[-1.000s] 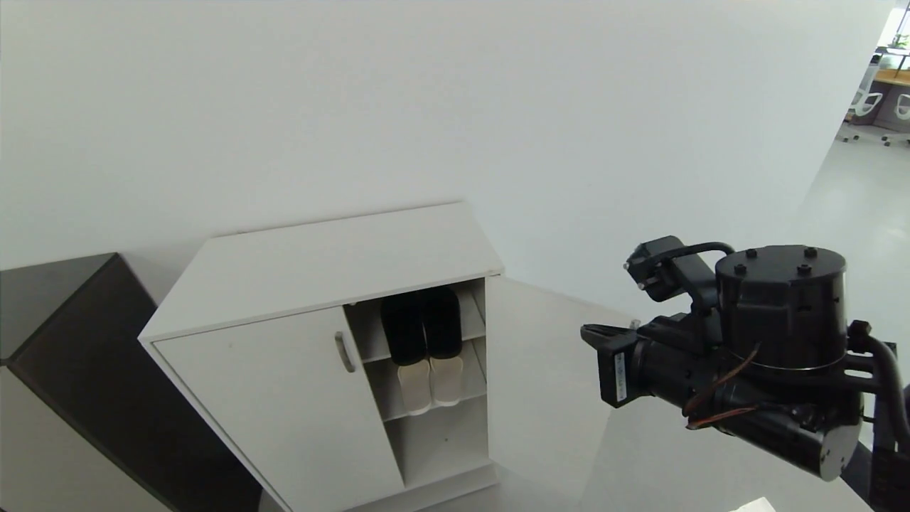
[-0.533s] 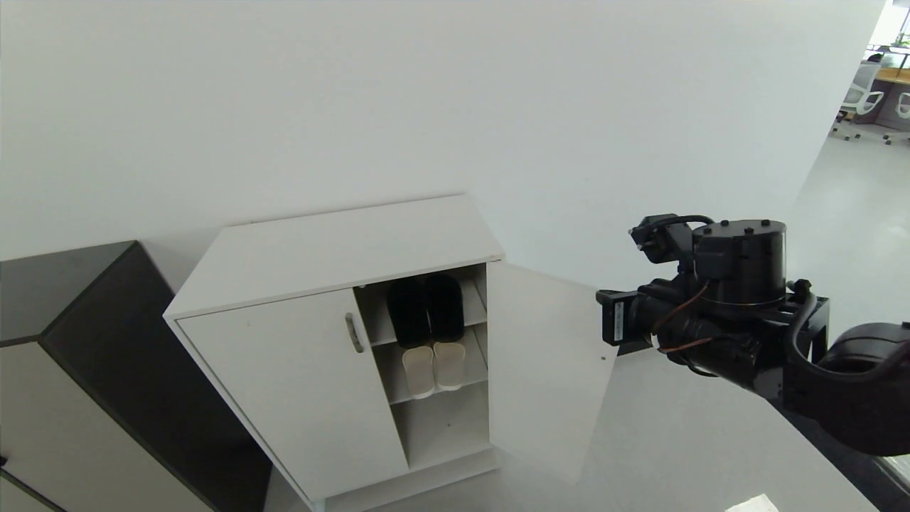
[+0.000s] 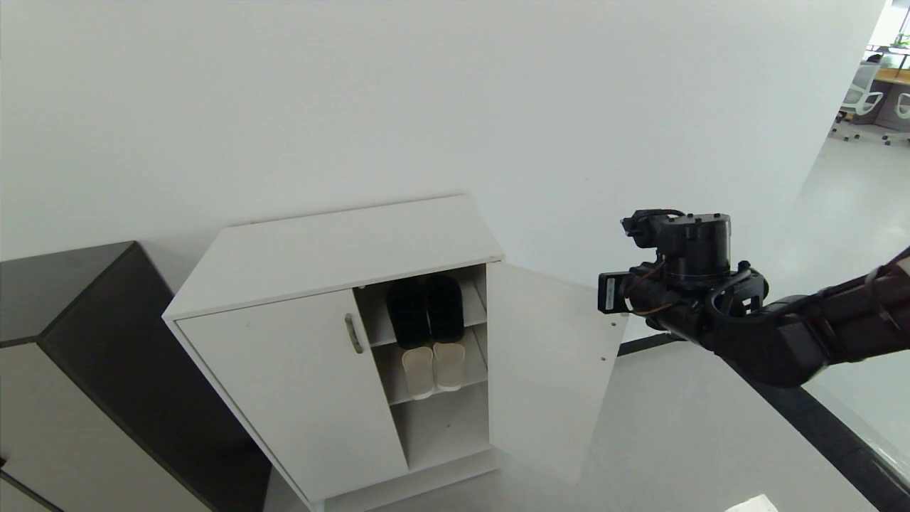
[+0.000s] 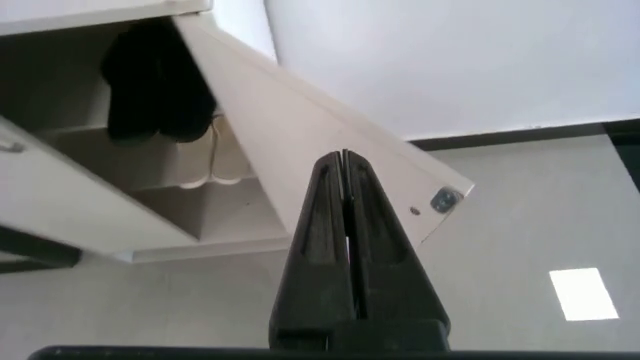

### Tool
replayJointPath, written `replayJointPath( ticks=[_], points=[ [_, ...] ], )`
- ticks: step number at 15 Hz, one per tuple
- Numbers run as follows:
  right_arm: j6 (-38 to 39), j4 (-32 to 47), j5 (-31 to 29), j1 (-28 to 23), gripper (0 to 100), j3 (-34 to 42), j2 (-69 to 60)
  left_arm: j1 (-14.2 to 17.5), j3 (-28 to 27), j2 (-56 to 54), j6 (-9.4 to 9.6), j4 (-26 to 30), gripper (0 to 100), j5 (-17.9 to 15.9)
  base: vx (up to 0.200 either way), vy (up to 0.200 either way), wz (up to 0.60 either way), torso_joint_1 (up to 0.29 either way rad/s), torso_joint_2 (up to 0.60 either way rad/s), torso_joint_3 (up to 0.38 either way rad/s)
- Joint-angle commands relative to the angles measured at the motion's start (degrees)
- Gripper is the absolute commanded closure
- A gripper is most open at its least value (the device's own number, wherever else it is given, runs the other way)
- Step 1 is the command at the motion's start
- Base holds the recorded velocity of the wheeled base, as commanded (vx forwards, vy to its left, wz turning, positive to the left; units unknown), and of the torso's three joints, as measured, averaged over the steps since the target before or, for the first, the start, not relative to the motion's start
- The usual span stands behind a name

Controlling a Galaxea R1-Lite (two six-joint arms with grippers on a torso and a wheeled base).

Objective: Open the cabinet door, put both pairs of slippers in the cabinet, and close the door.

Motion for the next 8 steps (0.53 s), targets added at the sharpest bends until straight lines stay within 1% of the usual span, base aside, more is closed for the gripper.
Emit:
replayJointPath(
  ticks=[1, 6, 8],
  points=[
    [-0.03, -1.94, 0.07, -2.88, 100, -4.01, 6.43, 0.02, 0.0, 0.07, 0.02, 0.0, 100, -0.09, 0.0, 0.0, 0.0, 0.0, 0.0, 0.0],
    [-0.11, 0.52, 2.09, -5.87, 100, -10.07, 10.03, 0.02, 0.0, 0.07, 0.11, 0.0, 100, -0.09, 0.0, 0.0, 0.0, 0.0, 0.0, 0.0],
    [-0.03, 2.1, 2.62, -6.22, 100, -11.48, 11.09, 0.02, 0.0, 0.07, 0.2, 0.0, 100, -0.09, 0.0, 0.0, 0.0, 0.0, 0.0, 0.0]
  ],
)
